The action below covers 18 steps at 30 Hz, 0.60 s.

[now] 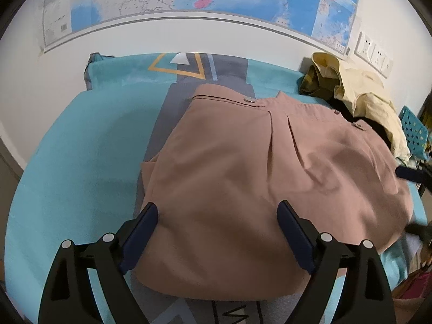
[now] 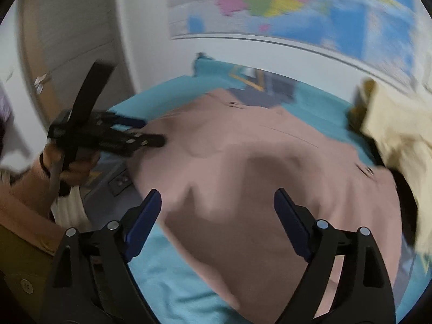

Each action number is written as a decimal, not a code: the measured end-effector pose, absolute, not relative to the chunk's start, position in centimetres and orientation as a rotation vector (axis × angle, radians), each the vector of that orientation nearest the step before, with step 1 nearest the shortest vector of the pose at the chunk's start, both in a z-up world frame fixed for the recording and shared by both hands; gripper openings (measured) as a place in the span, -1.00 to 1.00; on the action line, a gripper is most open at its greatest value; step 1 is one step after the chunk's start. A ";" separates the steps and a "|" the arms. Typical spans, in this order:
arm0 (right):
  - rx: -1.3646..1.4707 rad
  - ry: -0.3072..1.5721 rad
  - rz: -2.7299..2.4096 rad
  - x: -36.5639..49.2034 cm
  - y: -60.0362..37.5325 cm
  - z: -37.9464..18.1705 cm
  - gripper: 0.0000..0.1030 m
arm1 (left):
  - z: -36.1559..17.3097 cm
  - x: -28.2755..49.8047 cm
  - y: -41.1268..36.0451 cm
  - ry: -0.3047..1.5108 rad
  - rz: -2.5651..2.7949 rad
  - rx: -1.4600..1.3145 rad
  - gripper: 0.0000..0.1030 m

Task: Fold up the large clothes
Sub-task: 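Grasp the pink jacket hem with the right gripper and lift it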

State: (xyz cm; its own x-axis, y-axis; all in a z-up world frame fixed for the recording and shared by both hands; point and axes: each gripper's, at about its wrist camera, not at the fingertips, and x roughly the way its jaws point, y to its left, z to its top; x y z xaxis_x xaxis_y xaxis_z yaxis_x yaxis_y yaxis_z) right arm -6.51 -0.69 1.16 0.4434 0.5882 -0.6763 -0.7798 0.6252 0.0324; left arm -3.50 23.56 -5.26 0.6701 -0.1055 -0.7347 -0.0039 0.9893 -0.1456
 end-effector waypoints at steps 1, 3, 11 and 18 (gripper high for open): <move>-0.341 0.709 0.870 -6.7 0.3 0.7 0.64 | -5.2 -3.6 23.7 0.833 -0.057 -0.145 0.68; -0.386 0.726 0.881 -6.7 2.0 -0.2 0.64 | -5.1 -3.9 24.1 0.827 -0.063 -0.165 0.68; -0.597 0.758 0.862 -7.5 6.1 -4.1 0.74 | -4.9 -5.4 27.1 0.820 -0.027 -0.246 0.68; -0.686 0.650 0.957 -9.8 9.6 -3.2 0.74 | -5.0 -7.1 29.0 0.826 -0.002 -0.287 0.68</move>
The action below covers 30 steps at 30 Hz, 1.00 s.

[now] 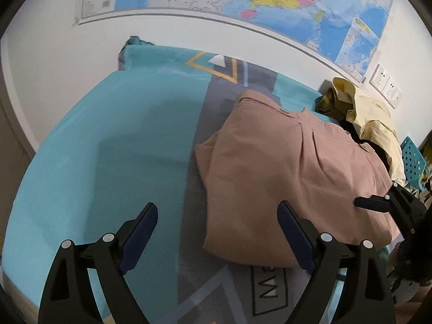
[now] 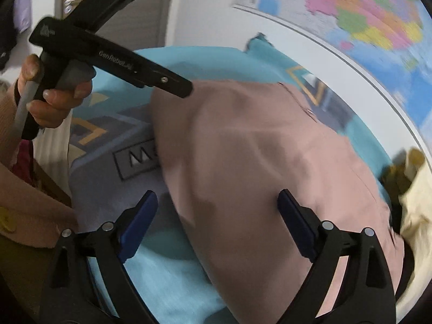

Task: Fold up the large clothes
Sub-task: 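Grasp the pink jacket hem with the right gripper and lift it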

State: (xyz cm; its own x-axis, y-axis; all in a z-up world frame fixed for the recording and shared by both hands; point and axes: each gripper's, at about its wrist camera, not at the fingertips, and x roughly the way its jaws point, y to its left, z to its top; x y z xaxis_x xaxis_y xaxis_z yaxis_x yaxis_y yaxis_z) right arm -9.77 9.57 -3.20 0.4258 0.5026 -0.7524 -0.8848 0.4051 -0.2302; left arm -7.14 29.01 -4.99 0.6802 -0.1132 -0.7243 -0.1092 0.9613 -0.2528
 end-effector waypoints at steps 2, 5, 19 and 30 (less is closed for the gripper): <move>-0.726 0.641 0.966 -9.9 10.9 -4.0 0.72 | -5.2 -7.5 29.3 0.833 -0.002 -0.301 0.68; -0.785 0.621 0.925 -9.1 12.2 -5.4 0.64 | -5.4 -8.4 29.6 0.840 -0.004 -0.318 0.68; -0.248 0.788 1.057 -2.0 8.0 0.3 -0.77 | -7.3 -8.8 27.4 0.856 -0.254 -0.484 0.68; -0.019 0.798 1.003 -4.3 -0.4 1.2 0.16 | -8.3 -6.0 26.4 0.812 -0.438 -0.745 0.80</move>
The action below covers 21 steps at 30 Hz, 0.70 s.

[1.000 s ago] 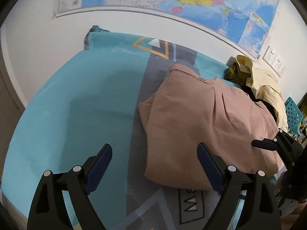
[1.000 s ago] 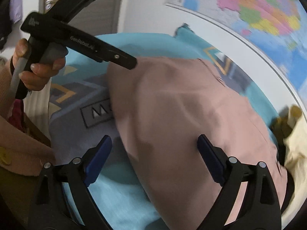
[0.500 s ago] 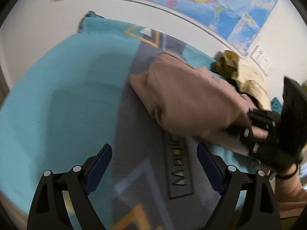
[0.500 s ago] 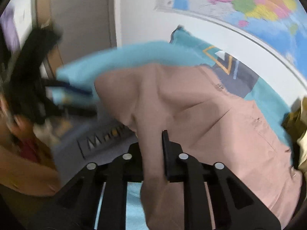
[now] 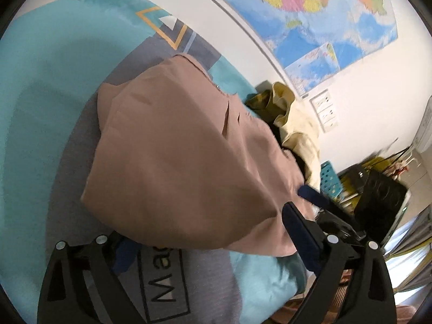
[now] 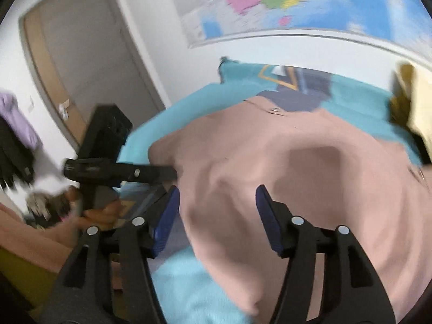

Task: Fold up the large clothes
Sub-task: 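Grasp the pink jacket hem with the right gripper and lift it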

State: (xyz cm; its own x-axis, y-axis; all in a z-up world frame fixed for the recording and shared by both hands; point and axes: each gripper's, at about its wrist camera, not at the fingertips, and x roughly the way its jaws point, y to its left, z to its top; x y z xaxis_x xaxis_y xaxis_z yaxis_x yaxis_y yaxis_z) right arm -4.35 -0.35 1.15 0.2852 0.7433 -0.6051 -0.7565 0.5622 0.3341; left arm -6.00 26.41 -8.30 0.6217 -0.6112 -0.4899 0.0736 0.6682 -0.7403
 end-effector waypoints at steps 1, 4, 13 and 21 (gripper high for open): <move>0.039 0.810 0.993 -4.5 -2.3 1.2 0.19 | -8.2 -5.9 26.5 0.806 -0.445 -0.753 0.81; 0.199 0.850 0.973 -5.4 -7.5 0.7 0.32 | -8.2 -5.5 26.6 0.786 -0.436 -0.775 0.81; 0.607 0.989 0.792 -10.2 -20.4 -3.9 0.53 | -7.9 -2.7 24.2 0.826 -0.348 -0.632 0.81; 0.555 0.978 0.560 -9.2 -20.9 -5.8 0.54 | -7.5 -1.7 23.1 0.883 -0.280 -0.508 0.49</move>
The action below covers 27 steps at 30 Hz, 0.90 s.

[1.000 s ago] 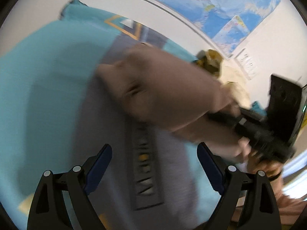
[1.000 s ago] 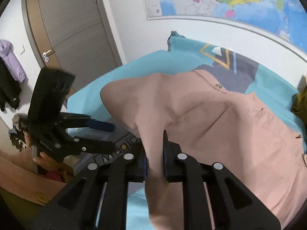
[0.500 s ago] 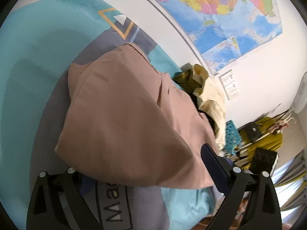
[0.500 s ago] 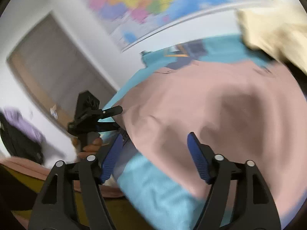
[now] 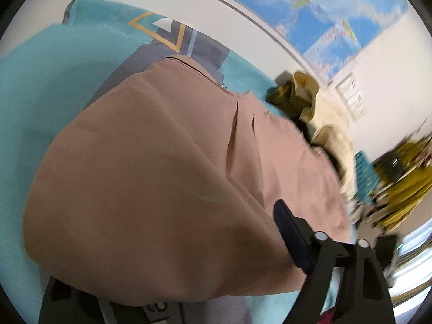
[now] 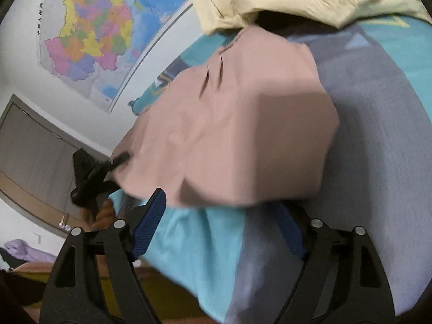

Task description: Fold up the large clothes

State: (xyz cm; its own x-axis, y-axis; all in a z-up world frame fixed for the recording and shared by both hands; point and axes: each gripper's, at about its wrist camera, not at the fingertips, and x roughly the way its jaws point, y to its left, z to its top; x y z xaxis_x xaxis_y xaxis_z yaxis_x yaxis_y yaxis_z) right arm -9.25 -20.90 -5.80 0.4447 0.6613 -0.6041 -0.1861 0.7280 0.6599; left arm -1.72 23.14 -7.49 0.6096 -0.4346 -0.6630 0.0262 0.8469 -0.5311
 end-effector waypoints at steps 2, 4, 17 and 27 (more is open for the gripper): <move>0.519 0.952 0.525 -8.7 -20.1 -5.7 0.55 | -7.5 -1.9 22.9 0.882 -0.264 -0.468 0.42; 0.498 0.925 0.485 -8.1 -19.4 -5.7 0.55 | -7.5 -1.9 22.8 0.883 -0.262 -0.450 0.40; 0.575 0.864 0.505 -2.6 -16.9 -6.0 0.66 | -7.3 0.4 20.6 0.886 -0.299 -0.353 0.84; 0.614 0.888 0.534 -0.6 -16.7 -6.2 0.38 | -7.0 1.4 20.9 0.933 -0.203 -0.321 -0.12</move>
State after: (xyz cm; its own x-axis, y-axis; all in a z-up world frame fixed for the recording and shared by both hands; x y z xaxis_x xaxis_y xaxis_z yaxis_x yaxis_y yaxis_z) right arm -0.56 -16.67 -6.21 0.5254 0.6547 -0.5434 -0.1728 0.7075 0.6853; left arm 1.36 20.94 -7.03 0.5817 -0.3075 -0.7530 0.0325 0.9338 -0.3562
